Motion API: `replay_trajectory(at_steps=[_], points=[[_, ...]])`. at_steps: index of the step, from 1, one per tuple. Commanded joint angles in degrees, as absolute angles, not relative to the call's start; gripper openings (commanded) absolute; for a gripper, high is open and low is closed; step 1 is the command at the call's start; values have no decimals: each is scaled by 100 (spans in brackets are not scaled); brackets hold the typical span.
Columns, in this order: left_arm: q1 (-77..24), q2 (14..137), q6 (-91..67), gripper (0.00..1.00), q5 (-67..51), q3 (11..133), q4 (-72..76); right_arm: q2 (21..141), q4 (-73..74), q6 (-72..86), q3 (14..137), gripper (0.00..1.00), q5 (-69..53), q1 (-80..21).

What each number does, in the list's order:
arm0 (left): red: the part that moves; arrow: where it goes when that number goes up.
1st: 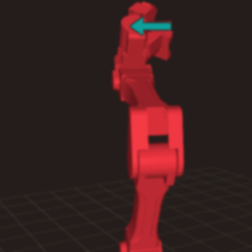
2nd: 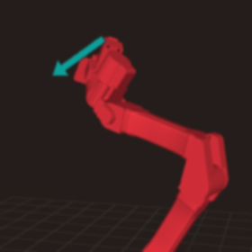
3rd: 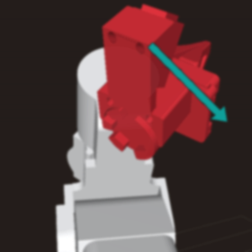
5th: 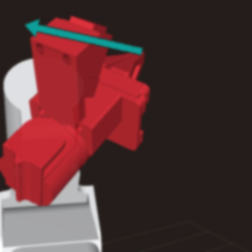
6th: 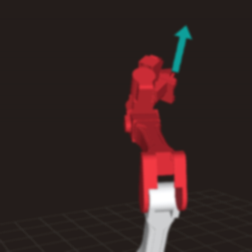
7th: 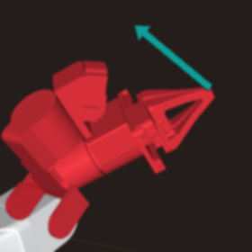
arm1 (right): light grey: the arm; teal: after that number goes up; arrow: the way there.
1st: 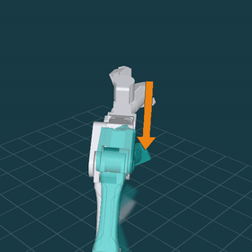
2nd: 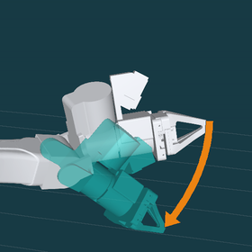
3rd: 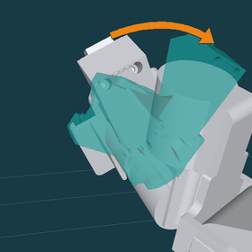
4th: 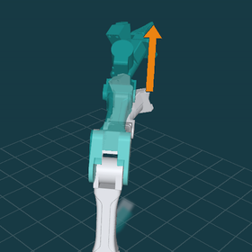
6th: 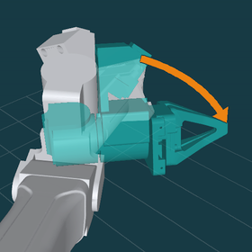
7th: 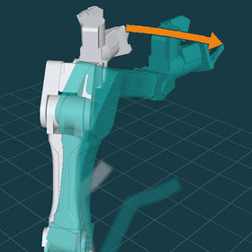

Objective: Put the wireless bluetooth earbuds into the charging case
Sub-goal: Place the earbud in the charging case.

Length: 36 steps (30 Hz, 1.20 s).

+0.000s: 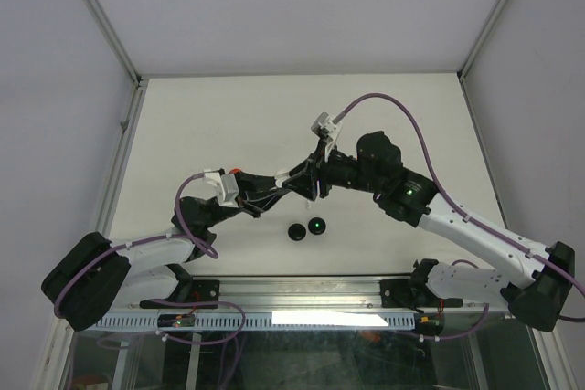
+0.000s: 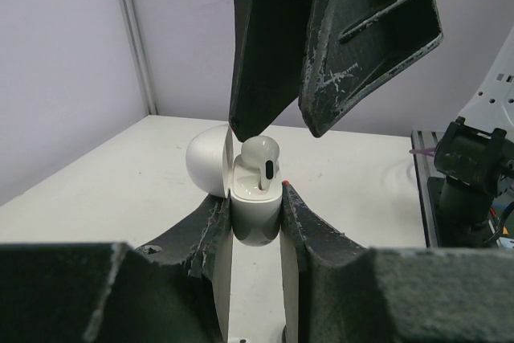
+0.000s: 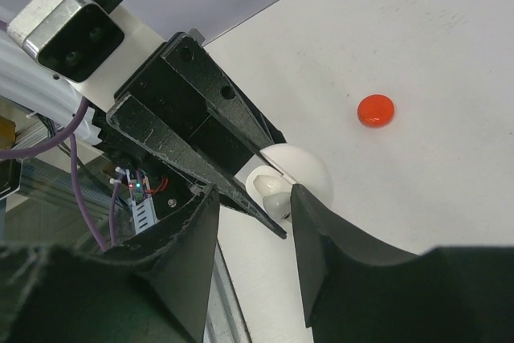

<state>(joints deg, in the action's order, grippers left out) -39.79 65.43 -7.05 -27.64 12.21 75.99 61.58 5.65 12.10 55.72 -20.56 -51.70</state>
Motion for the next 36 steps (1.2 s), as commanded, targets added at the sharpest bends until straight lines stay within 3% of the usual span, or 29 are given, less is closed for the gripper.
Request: replay_trajectory(at_steps=[1,18,36], points=[[-4017,6373,-813,9,-2682,1336,7907,6149,827,1125,5846,43,-2427,-5203],[-4019,6368,-796,9,-2334,1383,7590,6483,1074,1240,6120,38,-3446,-5255],[-4017,6299,-727,9,-2674,1409,7356,5733,904,1139,5951,42,-1721,-5246]])
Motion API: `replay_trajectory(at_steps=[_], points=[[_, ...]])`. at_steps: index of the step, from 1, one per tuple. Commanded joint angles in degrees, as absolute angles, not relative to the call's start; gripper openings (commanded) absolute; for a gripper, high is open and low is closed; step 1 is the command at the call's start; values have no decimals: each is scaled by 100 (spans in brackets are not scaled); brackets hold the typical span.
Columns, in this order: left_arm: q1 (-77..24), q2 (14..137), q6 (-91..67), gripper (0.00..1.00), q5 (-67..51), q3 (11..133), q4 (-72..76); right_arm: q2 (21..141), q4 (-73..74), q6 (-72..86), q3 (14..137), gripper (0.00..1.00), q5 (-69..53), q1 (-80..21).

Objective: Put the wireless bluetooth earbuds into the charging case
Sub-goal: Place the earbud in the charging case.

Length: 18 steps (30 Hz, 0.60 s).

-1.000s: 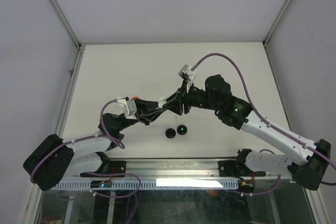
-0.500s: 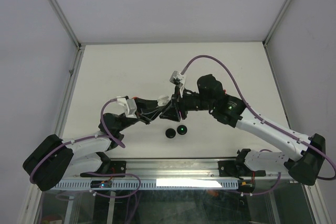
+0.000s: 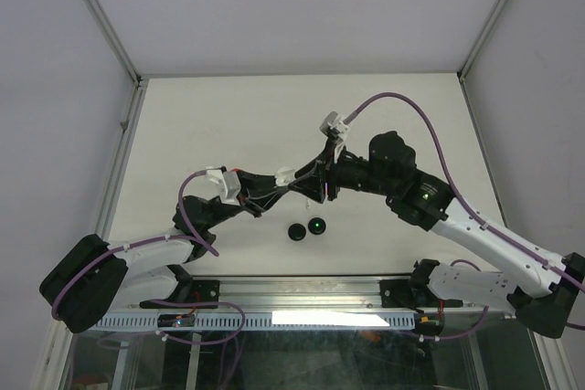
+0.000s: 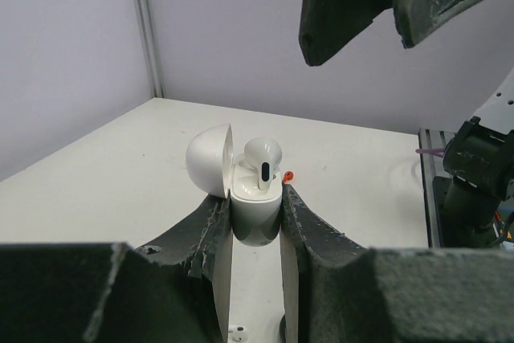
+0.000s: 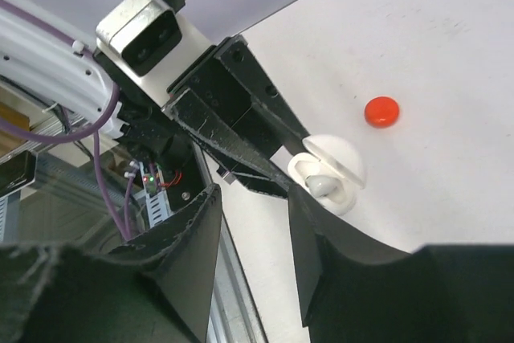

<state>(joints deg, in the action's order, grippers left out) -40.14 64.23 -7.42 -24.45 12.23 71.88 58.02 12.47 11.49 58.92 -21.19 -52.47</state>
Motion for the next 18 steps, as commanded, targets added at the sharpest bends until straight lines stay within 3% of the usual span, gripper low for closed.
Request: replay_trajectory(at_steps=[1,18], points=[[-4017,6308,-749,9,-2744,1425,7368,5793,905,1128,5957,42,-1786,-5240],[-4019,6311,-977,9,-3068,1485,7605,6055,845,1139,5822,42,-1669,-5236]])
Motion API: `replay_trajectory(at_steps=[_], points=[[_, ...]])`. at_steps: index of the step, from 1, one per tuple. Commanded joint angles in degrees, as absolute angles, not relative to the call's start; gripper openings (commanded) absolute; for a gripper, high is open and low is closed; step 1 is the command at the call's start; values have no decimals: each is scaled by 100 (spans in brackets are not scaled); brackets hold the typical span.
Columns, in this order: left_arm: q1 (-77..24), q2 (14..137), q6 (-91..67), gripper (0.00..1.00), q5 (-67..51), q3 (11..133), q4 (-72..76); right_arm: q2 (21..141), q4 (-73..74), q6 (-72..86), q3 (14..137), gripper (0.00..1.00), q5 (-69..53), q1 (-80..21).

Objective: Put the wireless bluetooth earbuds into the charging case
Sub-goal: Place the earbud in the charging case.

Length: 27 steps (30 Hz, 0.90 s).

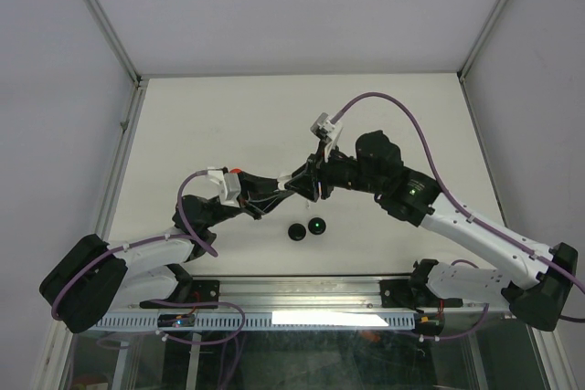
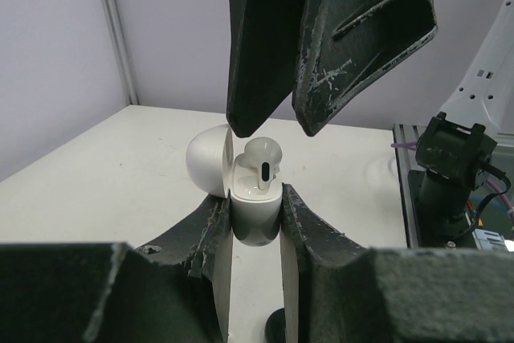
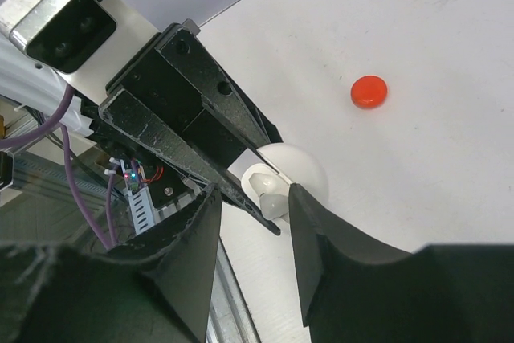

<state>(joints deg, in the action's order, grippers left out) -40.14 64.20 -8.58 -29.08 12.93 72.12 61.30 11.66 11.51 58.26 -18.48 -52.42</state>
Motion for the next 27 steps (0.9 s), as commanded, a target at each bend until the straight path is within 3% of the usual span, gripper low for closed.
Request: replay_trajectory(at_steps=[1,27], points=[[-4019,6311,-988,9,-3064,1485,7614,6070,870,1121,5829,42,-1700,-5238],[-4019,6227,-991,9,-2258,1437,7331,6143,1207,1129,6045,38,-2862,-5247]])
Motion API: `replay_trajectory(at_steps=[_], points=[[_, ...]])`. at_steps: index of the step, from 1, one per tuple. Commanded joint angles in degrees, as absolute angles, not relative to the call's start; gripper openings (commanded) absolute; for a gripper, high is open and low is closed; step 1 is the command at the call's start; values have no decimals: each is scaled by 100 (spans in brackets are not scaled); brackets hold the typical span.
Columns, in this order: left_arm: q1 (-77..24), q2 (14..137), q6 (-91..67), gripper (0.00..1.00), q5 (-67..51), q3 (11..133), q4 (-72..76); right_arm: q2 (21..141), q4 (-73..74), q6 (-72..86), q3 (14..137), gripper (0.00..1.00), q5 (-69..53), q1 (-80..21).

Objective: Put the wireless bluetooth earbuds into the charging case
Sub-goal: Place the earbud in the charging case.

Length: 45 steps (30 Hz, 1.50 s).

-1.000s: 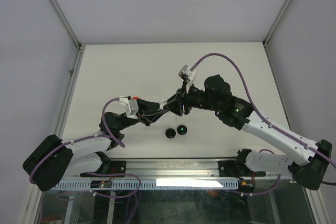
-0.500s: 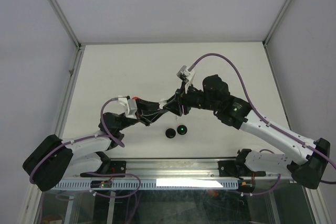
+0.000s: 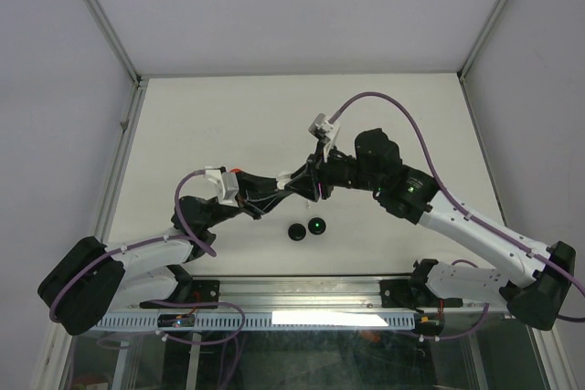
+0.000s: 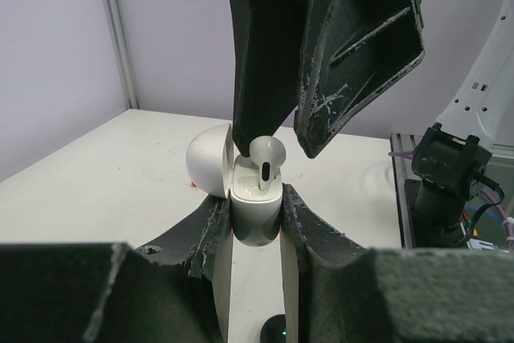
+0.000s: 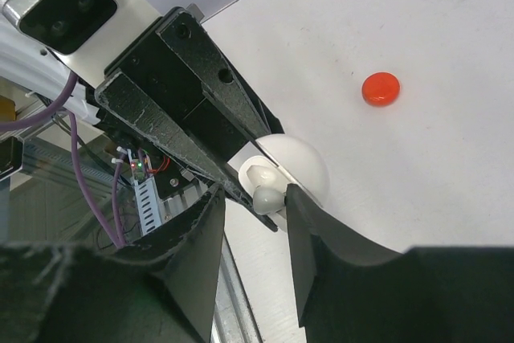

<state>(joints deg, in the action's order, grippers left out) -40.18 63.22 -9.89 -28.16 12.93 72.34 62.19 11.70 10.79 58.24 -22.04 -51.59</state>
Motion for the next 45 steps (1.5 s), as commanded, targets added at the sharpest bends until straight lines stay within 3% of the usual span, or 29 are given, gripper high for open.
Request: replay_trajectory(at_steps=[1,13,25,45], points=[[-4021,6217,-986,9,-2193,1427,7305,6137,1212,1133,6051,38,-2869,-5247],[-4021,6191,-984,9,-2199,1476,7089,6230,1017,1226,6040,38,-3085,-5260],[-4025,6261,-1001,9,-2338,1441,7232,5678,1413,1135,6106,46,-1415,-5256],[-4023,6405,-1229,10,-2552,1523,7485,6250,1003,1378,6160,44,-2425,-5256]])
